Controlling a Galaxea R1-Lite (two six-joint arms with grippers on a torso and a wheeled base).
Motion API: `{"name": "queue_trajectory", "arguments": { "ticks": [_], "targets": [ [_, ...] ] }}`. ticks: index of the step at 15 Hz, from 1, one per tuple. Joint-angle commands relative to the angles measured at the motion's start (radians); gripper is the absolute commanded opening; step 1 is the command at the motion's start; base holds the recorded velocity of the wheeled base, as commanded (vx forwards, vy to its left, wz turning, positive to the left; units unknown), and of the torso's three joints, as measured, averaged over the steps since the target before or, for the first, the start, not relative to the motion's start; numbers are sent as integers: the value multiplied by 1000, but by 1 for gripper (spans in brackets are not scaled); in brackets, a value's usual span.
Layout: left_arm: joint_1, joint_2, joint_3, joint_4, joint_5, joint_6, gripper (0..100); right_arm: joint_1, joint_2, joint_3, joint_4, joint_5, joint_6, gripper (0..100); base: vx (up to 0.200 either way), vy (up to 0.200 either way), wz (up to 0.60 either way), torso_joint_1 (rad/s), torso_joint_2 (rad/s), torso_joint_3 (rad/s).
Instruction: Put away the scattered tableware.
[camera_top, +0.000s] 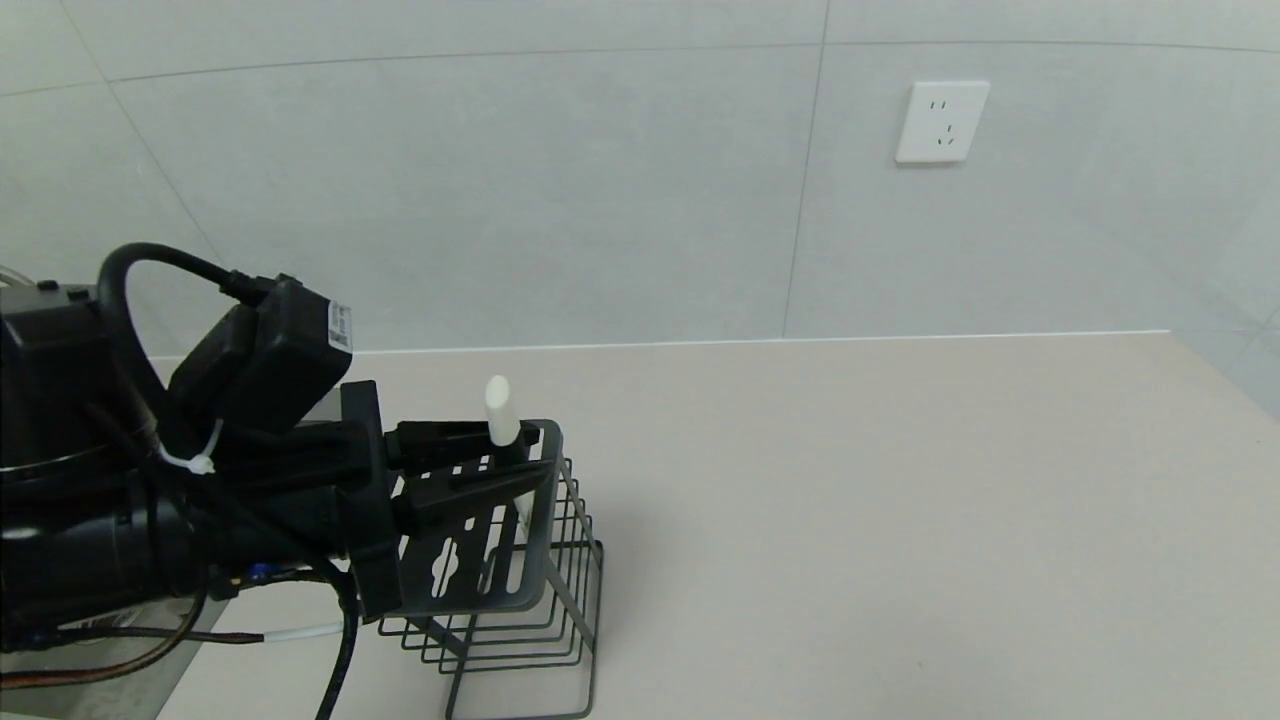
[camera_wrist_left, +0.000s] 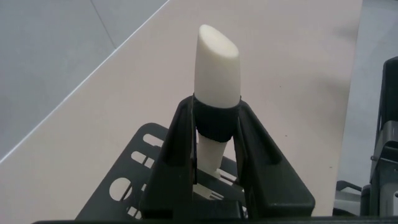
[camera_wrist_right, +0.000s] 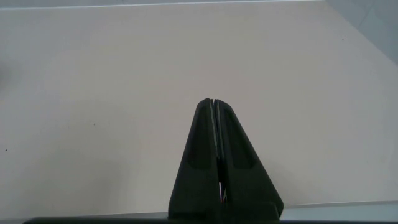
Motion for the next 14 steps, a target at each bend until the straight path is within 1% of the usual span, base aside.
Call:
{"name": "queue_trajectory", "arguments": {
  "ticks": [1, 6, 7, 14],
  "targets": [
    [1, -1, 14, 0, 0, -1, 0, 0, 1, 0, 1, 0, 0, 0, 0, 0, 0, 0, 0, 0],
    [1, 0, 15, 0, 0, 0, 0, 0, 1, 0, -1, 0, 0, 0, 0, 0, 0, 0, 0, 0],
    [1, 0, 15, 0, 0, 0, 100, 0, 1, 0, -1, 0, 0, 0, 0, 0, 0, 0, 0, 0],
    [1, -1, 28, -8, 0, 0, 100, 0, 1, 0, -1, 0, 0, 0, 0, 0, 0, 0, 0, 0]
  ]
}}
